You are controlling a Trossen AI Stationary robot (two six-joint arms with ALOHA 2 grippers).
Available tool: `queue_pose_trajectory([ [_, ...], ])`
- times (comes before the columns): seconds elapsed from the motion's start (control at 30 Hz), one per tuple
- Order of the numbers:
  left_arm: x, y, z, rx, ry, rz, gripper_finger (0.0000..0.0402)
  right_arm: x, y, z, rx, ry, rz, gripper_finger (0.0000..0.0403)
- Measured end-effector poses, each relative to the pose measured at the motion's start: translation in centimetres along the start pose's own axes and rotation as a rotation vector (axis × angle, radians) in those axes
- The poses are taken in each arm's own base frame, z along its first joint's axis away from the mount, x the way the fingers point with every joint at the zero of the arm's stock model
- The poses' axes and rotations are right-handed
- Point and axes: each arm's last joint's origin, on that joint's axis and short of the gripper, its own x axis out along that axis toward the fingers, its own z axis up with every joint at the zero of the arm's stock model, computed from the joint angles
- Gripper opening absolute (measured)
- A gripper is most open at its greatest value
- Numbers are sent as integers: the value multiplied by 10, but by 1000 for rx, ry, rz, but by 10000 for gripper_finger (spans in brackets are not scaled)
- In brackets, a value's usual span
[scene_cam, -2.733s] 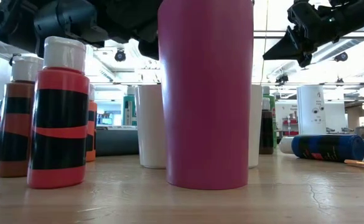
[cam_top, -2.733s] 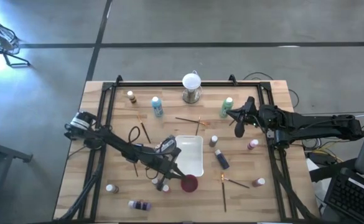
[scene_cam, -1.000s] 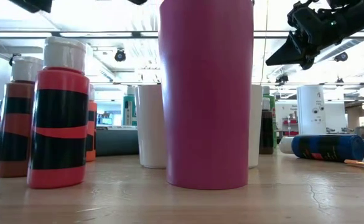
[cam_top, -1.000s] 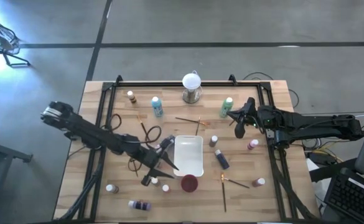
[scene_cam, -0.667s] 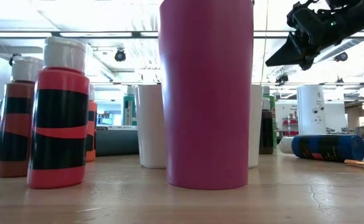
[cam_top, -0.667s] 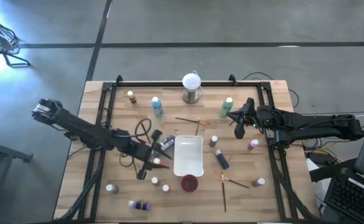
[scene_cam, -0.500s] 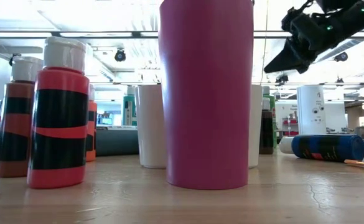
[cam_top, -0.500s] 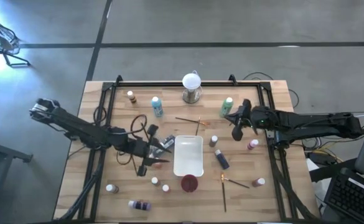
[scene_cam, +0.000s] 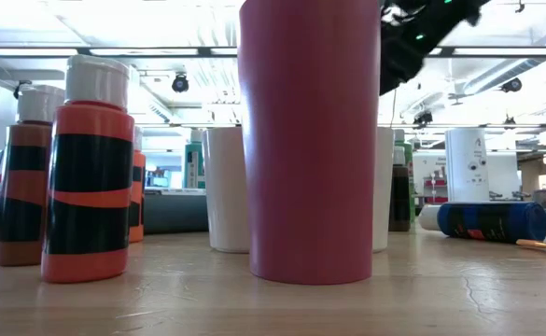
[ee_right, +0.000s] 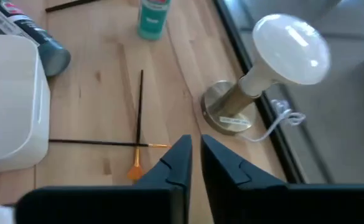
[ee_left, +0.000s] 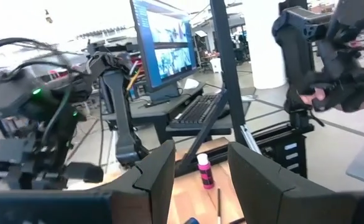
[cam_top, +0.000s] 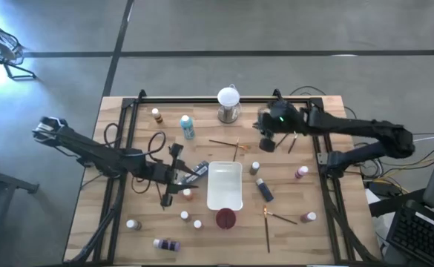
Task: Pick & Place Paint Supplies
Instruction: Put the gold paint brush into the red cup
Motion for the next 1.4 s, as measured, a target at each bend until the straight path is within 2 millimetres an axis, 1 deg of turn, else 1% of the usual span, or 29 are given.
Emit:
queue_pose_trajectory([
  [0.1, -3, 3, 3, -3, 1, 67, 156, 16, -18, 8, 46, 51, 30, 76],
  [0.17, -7, 6, 5, -2, 20, 128, 156, 27, -27, 11, 51, 117, 31, 101],
  [0.27, -14, 11, 8, 3, 57, 233, 156, 41, -32, 14, -23, 230, 60, 134],
  [0.37, -21, 15, 11, 2, 87, 309, 156, 60, -34, 20, -88, 286, 84, 158],
  [0.47, -25, 16, 11, 7, 108, 315, 156, 78, -35, 23, -159, 323, 110, 172],
  [0.57, -29, 17, 13, -4, 110, 315, 156, 94, -36, 25, -176, 349, 123, 178],
  [0.7, -32, 16, 9, -19, 164, 307, 156, 111, -41, 29, -91, 369, 107, 173],
  [0.77, -32, 15, 4, -8, 206, 297, 156, 114, -43, 30, -30, 377, 96, 165],
  [0.87, -28, 13, -3, 26, 259, 284, 156, 115, -44, 29, 3, 385, 89, 153],
  [0.97, -24, 11, -9, 38, 283, 278, 156, 113, -45, 29, 39, 387, 81, 141],
  [1.13, -15, 8, -18, 50, 318, 271, 154, 111, -48, 26, 177, 429, 53, 127],
  [1.27, -7, 6, -27, 89, 337, 266, 154, 111, -46, 26, 294, 437, 34, 123],
  [1.4, -1, 5, -34, 125, 359, 265, 154, 112, -47, 25, 389, 442, 14, 131],
])
